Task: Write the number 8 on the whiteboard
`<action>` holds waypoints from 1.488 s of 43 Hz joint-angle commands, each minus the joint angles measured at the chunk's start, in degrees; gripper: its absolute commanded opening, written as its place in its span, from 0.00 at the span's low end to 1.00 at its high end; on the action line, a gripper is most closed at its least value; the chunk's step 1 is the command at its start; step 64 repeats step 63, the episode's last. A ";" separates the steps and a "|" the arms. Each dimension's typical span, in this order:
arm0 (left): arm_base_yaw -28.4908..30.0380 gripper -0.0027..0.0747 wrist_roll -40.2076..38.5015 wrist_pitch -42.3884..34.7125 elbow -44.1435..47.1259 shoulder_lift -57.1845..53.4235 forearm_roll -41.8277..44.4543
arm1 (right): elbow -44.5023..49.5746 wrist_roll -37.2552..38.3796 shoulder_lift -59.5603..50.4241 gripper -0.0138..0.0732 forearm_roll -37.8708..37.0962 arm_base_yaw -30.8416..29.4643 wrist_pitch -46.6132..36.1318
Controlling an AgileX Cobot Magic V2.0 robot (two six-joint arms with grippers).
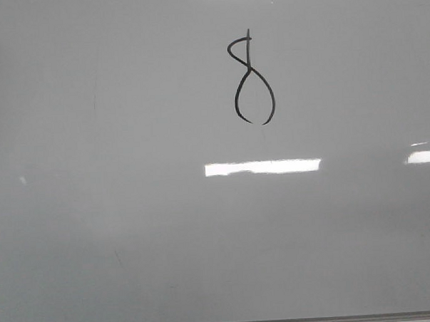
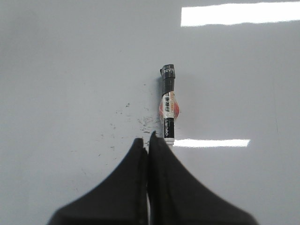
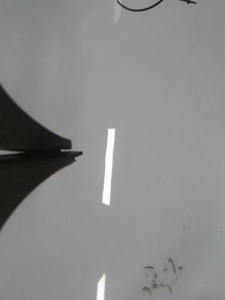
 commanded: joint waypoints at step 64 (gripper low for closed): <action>-0.37 0.01 -0.25 -4.88 0.81 -0.71 -0.16 | -0.14 5.02 -1.07 0.08 -1.98 1.25 -8.10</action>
